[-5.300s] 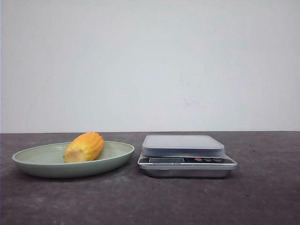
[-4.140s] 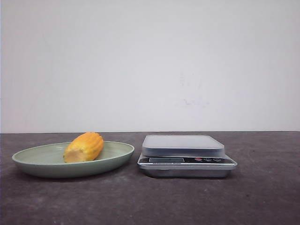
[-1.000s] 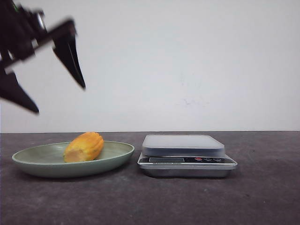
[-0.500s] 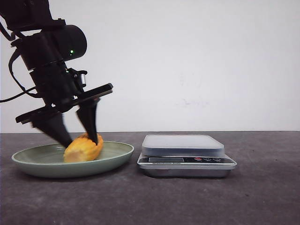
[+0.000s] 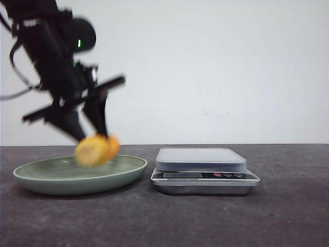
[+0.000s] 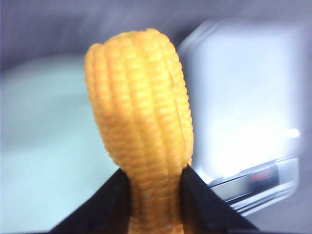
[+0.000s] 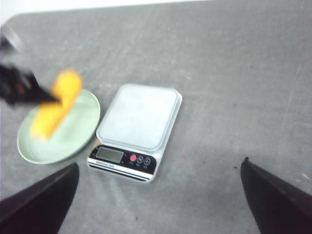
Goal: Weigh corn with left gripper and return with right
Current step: 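Lift the corn with the left gripper and carry it over the scale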
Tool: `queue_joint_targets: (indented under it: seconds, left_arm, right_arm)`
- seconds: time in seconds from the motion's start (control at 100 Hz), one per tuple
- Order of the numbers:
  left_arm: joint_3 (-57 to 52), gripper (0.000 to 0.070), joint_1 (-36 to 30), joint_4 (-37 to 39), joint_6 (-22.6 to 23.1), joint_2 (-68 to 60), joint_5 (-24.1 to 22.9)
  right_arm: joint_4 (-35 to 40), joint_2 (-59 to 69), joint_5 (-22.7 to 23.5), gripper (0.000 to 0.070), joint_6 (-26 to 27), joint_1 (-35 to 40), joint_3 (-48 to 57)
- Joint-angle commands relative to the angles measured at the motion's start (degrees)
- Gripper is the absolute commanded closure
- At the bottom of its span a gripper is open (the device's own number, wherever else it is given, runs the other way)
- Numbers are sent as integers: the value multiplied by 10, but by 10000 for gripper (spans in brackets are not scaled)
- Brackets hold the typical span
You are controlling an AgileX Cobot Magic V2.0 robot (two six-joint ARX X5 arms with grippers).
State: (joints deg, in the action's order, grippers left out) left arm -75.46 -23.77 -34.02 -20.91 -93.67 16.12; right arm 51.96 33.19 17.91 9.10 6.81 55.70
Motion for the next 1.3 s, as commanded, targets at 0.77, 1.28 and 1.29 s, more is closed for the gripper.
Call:
queue_joint_targets:
  seconds: [0.77,1.28,1.29]
  left_arm:
    - [-209,690,-116,65,-100,-88,-21]
    - [-209,690,-138,3,-102,-257,-19]
    - [-209,690,-138,2,-102,-258,-18]
  right_arm:
    - [-22,-16,1,29,26,2,6]
    - [20,-16,0,29,25,2,6]
    - [22,-16,0,29,25,2,6]
